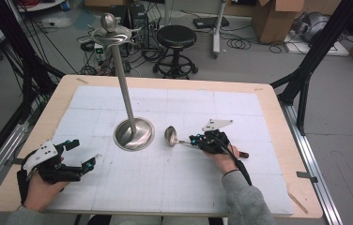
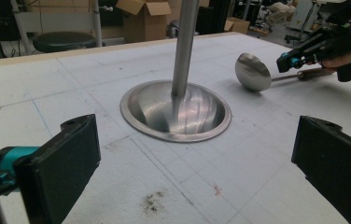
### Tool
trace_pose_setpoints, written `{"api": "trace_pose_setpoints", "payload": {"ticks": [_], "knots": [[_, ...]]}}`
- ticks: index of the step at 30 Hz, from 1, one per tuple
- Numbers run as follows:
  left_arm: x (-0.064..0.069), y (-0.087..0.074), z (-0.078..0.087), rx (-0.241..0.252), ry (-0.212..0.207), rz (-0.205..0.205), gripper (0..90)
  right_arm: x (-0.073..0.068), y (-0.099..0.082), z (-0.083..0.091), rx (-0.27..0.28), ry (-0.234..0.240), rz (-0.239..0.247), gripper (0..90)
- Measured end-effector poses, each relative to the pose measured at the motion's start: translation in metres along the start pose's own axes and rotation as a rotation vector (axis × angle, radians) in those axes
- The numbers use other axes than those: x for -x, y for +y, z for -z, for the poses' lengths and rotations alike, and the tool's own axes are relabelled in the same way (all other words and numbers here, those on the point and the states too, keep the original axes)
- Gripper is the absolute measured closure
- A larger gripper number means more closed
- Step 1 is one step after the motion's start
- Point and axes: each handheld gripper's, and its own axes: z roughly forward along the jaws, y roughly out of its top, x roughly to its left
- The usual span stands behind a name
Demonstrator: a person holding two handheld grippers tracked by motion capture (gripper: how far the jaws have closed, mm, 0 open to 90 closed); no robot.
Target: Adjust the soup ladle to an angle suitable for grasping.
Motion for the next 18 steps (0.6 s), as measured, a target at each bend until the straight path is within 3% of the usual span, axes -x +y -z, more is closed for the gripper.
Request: {"api": "trace_pose_setpoints", "payload": {"ticks": [8, 18], "knots": [[0.0, -0.001, -0.001, -0.008, -0.004, 0.001, 1.7, 0.007, 0.007, -0.021, -0.041, -0.03, -0.017, 90.0], [0.0, -0.001, -0.001, -0.023, 0.0, -0.006, 1.7, 0.01, 0.008, -0.029, -0.076, -0.016, -0.062, 90.0]]}}
